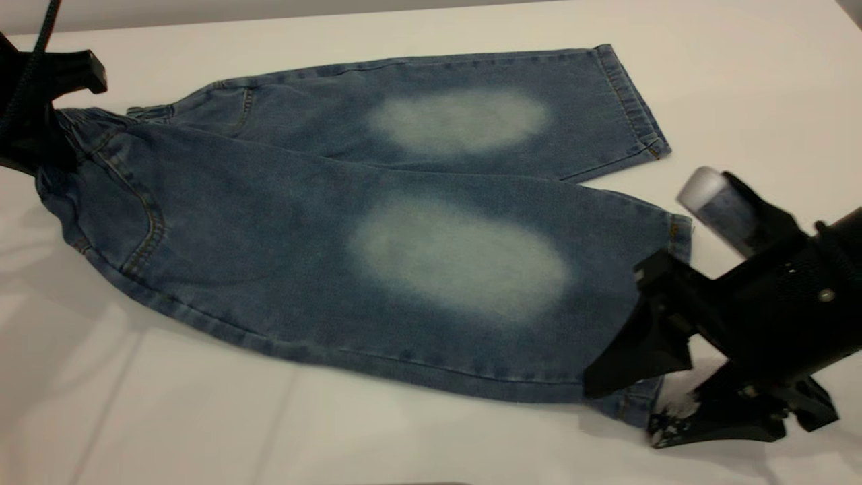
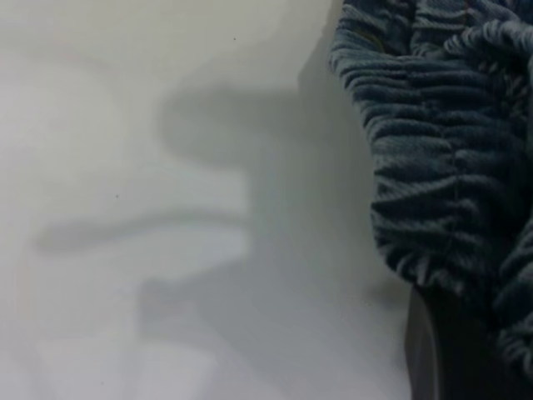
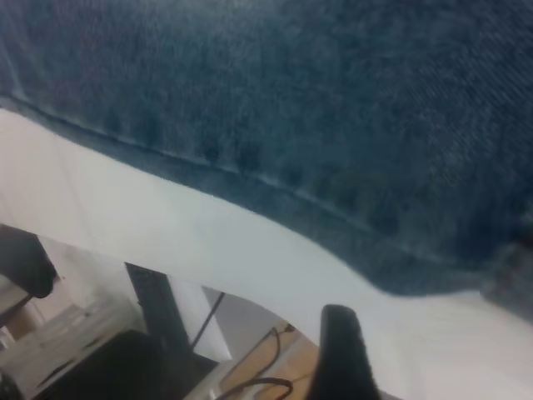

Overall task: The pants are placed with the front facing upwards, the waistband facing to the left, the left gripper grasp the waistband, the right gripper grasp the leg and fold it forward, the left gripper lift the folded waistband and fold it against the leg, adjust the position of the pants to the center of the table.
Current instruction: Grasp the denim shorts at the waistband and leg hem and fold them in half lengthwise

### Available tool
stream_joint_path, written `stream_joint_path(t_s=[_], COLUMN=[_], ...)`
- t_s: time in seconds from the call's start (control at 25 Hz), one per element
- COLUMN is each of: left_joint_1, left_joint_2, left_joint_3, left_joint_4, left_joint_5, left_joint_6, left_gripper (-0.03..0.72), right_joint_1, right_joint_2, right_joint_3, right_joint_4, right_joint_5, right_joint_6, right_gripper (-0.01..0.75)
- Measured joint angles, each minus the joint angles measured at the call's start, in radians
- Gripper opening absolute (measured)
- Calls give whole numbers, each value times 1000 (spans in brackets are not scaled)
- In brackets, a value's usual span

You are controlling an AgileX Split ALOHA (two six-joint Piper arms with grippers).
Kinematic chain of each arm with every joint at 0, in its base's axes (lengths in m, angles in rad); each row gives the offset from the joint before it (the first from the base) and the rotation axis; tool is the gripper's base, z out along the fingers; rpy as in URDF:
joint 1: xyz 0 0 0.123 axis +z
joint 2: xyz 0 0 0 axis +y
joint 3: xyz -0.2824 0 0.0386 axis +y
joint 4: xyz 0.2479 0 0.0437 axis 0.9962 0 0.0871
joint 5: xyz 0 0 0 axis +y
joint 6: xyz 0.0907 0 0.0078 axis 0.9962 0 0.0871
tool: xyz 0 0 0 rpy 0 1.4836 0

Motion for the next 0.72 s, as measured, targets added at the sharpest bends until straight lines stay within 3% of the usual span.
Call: stream_joint_path(t_s=[0.72], left_joint_1=[0], left_joint_2=[0], left_joint_3=[0], left_joint_4=[0], left_joint_5=[9], left_joint_6=[7], left_gripper=[89], right_joint_1=[2], right_joint_2=[7], right_joint_3=[-108], right_joint_4=[7], right_joint_5=[-56], right_joint_6=[-2], right_gripper=[422])
